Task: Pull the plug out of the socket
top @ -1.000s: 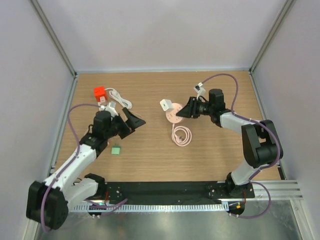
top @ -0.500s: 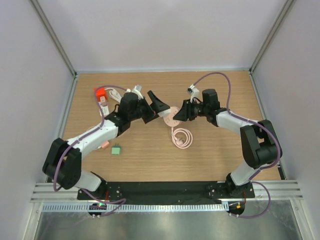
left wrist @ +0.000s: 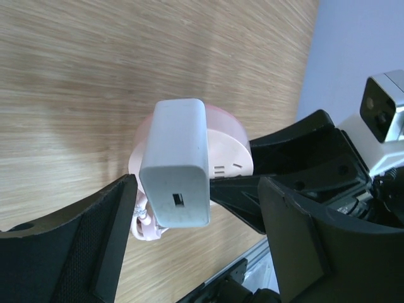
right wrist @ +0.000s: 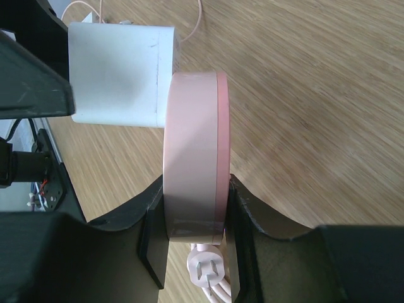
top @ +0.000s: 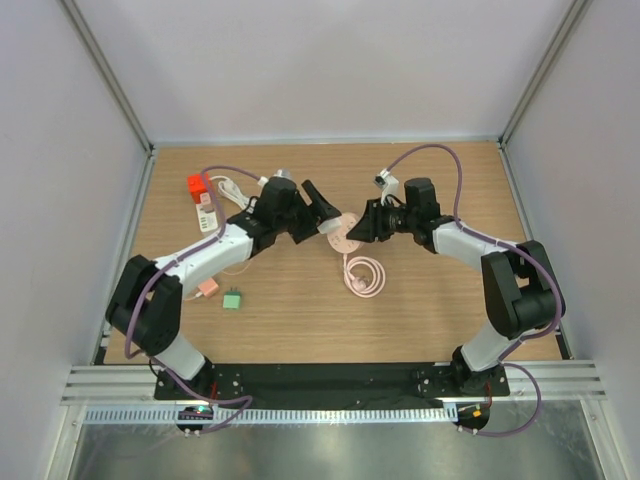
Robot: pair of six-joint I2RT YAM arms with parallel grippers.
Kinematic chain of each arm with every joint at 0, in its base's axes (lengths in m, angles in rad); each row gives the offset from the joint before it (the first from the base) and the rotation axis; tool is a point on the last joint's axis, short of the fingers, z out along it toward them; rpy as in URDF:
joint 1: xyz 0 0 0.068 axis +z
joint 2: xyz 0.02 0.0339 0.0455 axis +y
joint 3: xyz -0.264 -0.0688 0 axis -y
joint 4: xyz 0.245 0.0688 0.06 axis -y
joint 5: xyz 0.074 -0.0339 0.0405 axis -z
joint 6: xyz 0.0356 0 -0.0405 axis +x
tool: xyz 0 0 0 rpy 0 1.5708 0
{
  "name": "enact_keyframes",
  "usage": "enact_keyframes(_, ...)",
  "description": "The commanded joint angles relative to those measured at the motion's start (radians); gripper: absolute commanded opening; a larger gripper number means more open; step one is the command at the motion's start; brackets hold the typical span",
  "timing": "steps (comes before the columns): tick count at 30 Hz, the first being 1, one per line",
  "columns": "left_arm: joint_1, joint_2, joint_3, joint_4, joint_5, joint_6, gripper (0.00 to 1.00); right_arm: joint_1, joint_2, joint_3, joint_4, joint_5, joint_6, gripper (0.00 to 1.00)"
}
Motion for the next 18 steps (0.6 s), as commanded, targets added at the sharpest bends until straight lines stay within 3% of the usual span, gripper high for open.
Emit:
enact_keyframes(1,-0.01,0.03,0.046,-0.019,-0.043,-0.001,0.8,0.007,-0.063,0.048,0.06,-0.038,0.003,0.01)
enact_keyframes(5,-0.021,0.065,0.071,-0.019,-0.062,0.003,0.69,0.007,-0.064,0.045,0.069,-0.043,0.013,0.01)
enact_keyframes(7,-0.023,0.074,0.081,-0.018,-0.074,0.006,0.51,0.006,-0.067,0.044,0.071,-0.04,0.014,0.01)
enact_keyframes(8,-0.023,0.079,0.085,-0.019,-0.077,0.009,0.35,0.007,-0.067,0.044,0.071,-0.04,0.014,0.01)
enact_keyframes(11,-0.027,0.077,0.091,-0.009,-0.08,0.02,0.01,0.007,-0.072,0.042,0.069,0.0,0.011,0.01)
enact_keyframes(18,-0.047,-0.019,0.019,0.004,-0.105,-0.007,0.0,0.007,-0.106,0.047,-0.006,0.373,0.017,0.01)
